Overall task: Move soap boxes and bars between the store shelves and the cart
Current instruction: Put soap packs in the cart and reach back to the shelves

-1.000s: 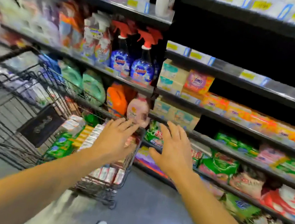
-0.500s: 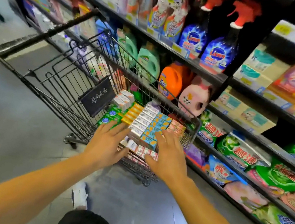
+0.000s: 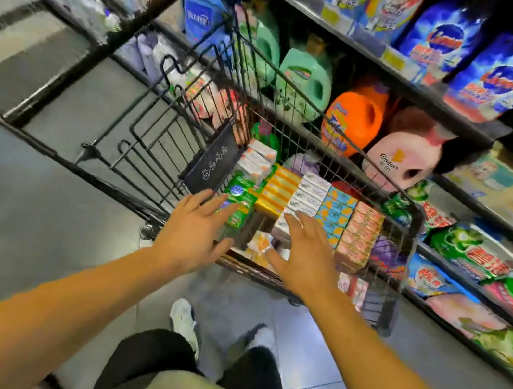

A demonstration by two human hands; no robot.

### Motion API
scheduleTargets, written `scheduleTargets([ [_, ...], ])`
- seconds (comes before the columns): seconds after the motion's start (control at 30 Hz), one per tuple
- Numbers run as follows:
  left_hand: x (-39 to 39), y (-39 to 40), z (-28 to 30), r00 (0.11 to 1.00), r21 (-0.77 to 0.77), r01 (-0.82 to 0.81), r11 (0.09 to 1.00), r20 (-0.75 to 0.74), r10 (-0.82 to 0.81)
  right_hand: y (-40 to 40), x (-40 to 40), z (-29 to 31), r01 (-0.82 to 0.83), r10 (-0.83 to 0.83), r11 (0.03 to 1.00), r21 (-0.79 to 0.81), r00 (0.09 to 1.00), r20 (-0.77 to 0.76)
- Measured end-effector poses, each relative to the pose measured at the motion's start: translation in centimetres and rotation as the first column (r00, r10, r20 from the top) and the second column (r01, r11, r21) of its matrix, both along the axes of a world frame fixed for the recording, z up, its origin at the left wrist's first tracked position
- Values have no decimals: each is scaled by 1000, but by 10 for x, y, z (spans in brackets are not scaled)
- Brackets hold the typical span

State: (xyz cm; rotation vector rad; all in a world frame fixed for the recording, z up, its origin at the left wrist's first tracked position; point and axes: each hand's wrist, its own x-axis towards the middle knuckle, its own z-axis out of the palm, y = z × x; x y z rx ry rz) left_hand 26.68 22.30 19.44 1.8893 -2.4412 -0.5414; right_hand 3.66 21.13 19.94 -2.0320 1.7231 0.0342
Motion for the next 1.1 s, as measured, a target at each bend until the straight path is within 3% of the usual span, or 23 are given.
scheduleTargets([
  [0.37,15,-65,-52,999,99,-47,994,-23,49,-100,28,-74,-46,46,989,143,999,1],
  [0.6,3,-122,-118,977,246,-192,950,-46,210,-185,38,-162,-106,116,971,213,993,-32],
  [0.73,-2,-145,-164,958,325,-250,912,-56,283,-226,54,-218,-112,126,981,159,989,-78],
  [0.9,-12,-167,-197,940,314,-295,903,-73,333,-259,71,-274,-141,146,989,48,981,-126],
  [1.1,-13,-176,-233,925,348,-319,882,-89,369,-269,70,-309,-20,5,991,-135,994,-111],
])
